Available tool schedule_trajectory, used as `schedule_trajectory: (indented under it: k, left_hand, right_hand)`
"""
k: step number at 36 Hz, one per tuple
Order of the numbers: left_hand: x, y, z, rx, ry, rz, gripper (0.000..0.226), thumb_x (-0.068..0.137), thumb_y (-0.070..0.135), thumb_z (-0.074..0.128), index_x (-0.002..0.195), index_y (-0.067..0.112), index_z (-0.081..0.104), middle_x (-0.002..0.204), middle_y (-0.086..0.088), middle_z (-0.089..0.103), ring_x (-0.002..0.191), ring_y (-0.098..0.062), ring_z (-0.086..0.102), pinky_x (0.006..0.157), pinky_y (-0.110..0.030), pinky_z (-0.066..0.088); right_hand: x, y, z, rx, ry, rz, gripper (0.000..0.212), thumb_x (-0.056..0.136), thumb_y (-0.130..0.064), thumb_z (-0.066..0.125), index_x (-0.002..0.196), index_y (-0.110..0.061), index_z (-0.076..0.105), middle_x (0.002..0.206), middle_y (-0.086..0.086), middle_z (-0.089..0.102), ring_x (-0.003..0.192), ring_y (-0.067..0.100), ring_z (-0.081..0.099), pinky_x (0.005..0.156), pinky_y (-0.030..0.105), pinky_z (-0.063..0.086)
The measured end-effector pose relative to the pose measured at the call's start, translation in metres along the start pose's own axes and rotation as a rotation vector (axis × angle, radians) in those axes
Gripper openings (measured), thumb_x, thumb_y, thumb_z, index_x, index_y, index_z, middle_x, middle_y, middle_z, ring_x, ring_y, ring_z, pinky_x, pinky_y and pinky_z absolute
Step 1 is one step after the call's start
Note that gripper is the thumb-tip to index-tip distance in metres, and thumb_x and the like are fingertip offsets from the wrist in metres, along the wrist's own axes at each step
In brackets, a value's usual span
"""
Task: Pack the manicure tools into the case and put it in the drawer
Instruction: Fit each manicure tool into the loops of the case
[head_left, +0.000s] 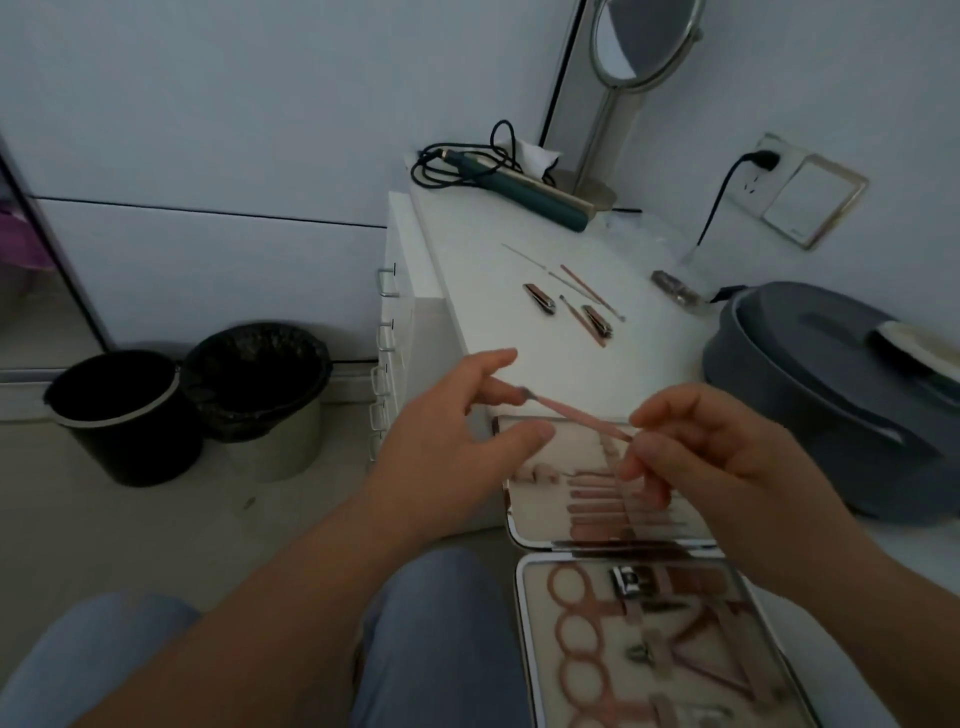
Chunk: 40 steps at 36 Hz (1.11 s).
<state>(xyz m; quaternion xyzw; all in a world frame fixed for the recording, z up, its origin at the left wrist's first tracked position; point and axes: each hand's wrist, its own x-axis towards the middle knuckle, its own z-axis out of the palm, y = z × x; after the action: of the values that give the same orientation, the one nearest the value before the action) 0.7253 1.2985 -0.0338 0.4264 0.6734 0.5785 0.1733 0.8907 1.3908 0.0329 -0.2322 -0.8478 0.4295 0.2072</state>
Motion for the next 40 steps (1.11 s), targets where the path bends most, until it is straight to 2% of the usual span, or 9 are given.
schedule_trajectory:
  k: [4,10,13,16,19,23,27,32,40]
  left_hand:
    - [-0.012,0.011,0.002,-0.057,-0.014,0.077,0.009,0.078,0.02,0.068,0.077,0.029,0.069,0.074,0.013,0.069,0.074,0.005,0.06,0.066,-0.006,0.043]
    - [-0.026,0.019,0.007,-0.119,-0.108,0.119,0.007,0.068,0.031,0.065,0.071,0.028,0.07,0.073,0.01,0.068,0.071,-0.004,0.062,0.067,-0.018,0.05]
    - [-0.026,0.019,0.008,-0.042,-0.112,0.175,0.027,0.07,0.043,0.056,0.069,0.019,0.07,0.07,0.0,0.065,0.07,-0.009,0.059,0.068,-0.024,0.047]
    - [-0.025,0.021,0.01,0.119,-0.122,0.216,0.023,0.077,0.035,0.056,0.066,0.017,0.066,0.066,0.003,0.063,0.072,-0.006,0.056,0.066,-0.019,0.043]
    - [-0.024,0.025,0.016,0.255,-0.146,0.259,0.024,0.08,0.032,0.052,0.066,0.017,0.063,0.067,0.006,0.061,0.071,-0.005,0.052,0.067,-0.016,0.039]
    - [-0.017,0.029,0.022,0.366,-0.185,0.257,0.03,0.081,0.041,0.047,0.069,0.02,0.065,0.07,0.008,0.061,0.072,-0.005,0.051,0.069,-0.026,0.041]
    - [-0.01,0.028,0.026,0.43,-0.162,0.245,0.015,0.082,0.037,0.058,0.084,0.026,0.068,0.076,0.011,0.059,0.075,-0.004,0.048,0.072,-0.023,0.038]
    - [-0.01,0.021,0.027,0.485,-0.171,0.245,0.023,0.079,0.029,0.053,0.096,0.024,0.067,0.089,0.009,0.061,0.087,-0.008,0.048,0.082,-0.027,0.037]
    - [-0.01,0.018,0.026,0.482,-0.158,0.248,0.027,0.071,0.024,0.05,0.091,0.023,0.068,0.083,0.015,0.055,0.085,-0.007,0.047,0.083,-0.031,0.04]
  right_hand:
    - [-0.014,0.007,-0.006,0.03,0.014,0.016,0.024,0.081,-0.002,0.059,0.072,-0.024,0.061,0.065,-0.001,0.071,0.048,0.006,0.057,0.054,0.012,0.049]
    - [-0.023,0.015,-0.008,0.039,0.006,0.085,0.023,0.08,-0.007,0.062,0.075,-0.029,0.064,0.063,-0.004,0.071,0.046,0.001,0.054,0.05,0.011,0.046]
    - [-0.025,0.019,-0.01,0.063,0.03,0.09,0.025,0.08,-0.004,0.061,0.073,-0.027,0.065,0.062,-0.003,0.07,0.047,-0.002,0.055,0.049,0.008,0.043]
    - [-0.023,0.025,-0.01,0.104,0.066,0.107,0.023,0.081,0.0,0.061,0.07,-0.02,0.065,0.061,-0.003,0.07,0.049,-0.002,0.059,0.05,0.008,0.045]
    - [-0.022,0.03,-0.013,0.085,0.115,0.11,0.023,0.08,-0.003,0.062,0.071,-0.023,0.066,0.061,-0.006,0.07,0.051,-0.003,0.061,0.051,0.007,0.045]
    - [-0.019,0.036,-0.02,0.073,0.192,0.116,0.019,0.081,-0.006,0.062,0.076,-0.025,0.064,0.066,-0.007,0.072,0.051,-0.004,0.058,0.051,0.007,0.045]
    - [-0.015,0.046,-0.031,0.103,0.27,0.147,0.019,0.085,-0.001,0.054,0.08,-0.018,0.062,0.064,-0.007,0.069,0.046,0.001,0.05,0.049,0.009,0.044]
    - [-0.011,0.069,-0.047,0.025,0.356,0.243,0.024,0.09,-0.003,0.049,0.08,-0.023,0.059,0.059,-0.012,0.066,0.043,-0.002,0.045,0.043,0.009,0.039]
    - [-0.007,0.084,-0.044,-0.148,0.374,0.247,0.018,0.089,-0.016,0.051,0.079,-0.029,0.058,0.066,-0.016,0.067,0.045,-0.001,0.047,0.055,0.025,0.04]
